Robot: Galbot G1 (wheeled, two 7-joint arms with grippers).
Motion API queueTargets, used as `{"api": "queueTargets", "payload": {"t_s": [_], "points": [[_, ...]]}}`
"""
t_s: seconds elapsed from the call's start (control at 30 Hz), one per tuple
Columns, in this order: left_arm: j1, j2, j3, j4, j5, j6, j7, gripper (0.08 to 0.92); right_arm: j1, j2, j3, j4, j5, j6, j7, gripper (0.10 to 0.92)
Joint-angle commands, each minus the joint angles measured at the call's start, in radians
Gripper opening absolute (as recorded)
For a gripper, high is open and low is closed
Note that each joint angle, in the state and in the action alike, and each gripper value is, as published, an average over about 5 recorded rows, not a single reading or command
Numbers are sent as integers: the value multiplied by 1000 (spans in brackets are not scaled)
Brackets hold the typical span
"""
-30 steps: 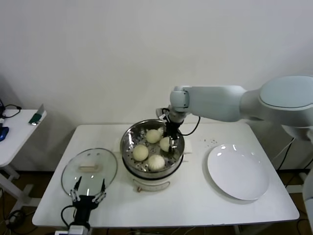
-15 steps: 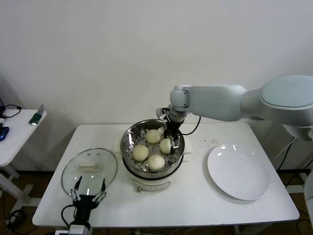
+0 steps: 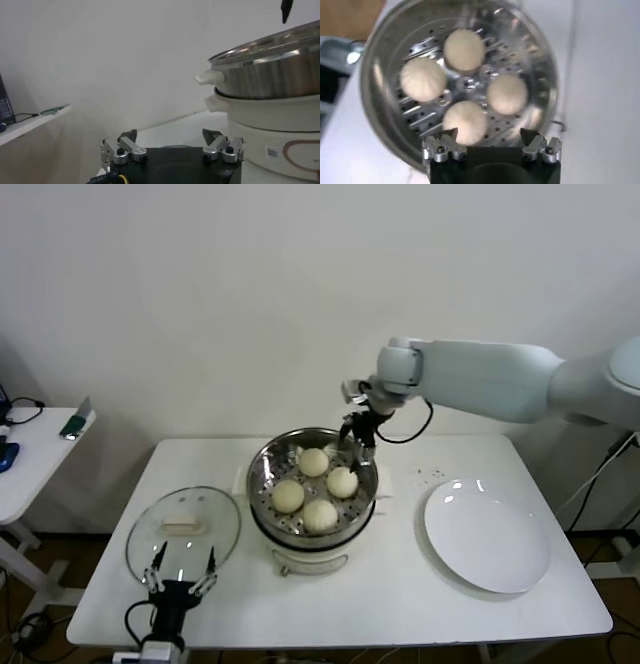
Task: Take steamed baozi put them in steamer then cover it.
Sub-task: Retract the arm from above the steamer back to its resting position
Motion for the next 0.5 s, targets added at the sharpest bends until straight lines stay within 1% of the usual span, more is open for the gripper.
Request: {"api": "queueTargets", "payload": {"t_s": [0.03, 0.17, 0.27, 0.37, 0.5], "points": [[-3, 0, -2, 3, 8, 2, 0, 823, -121, -333, 191, 173, 15, 159, 405, 823], [-5, 0, -6, 4, 12, 0, -1, 823, -273, -438, 334, 221, 7, 226, 512, 823], [-4, 8, -14, -1, 11, -1, -2, 823, -403, -498, 469, 243, -29, 274, 571, 823], [-2, 17, -22, -14, 7, 1, -2, 823, -558, -536, 619, 258, -66, 304, 623, 823], [1, 20, -32, -31, 17, 10, -2, 823, -775, -569, 836, 296, -75, 309, 670, 823]]}}
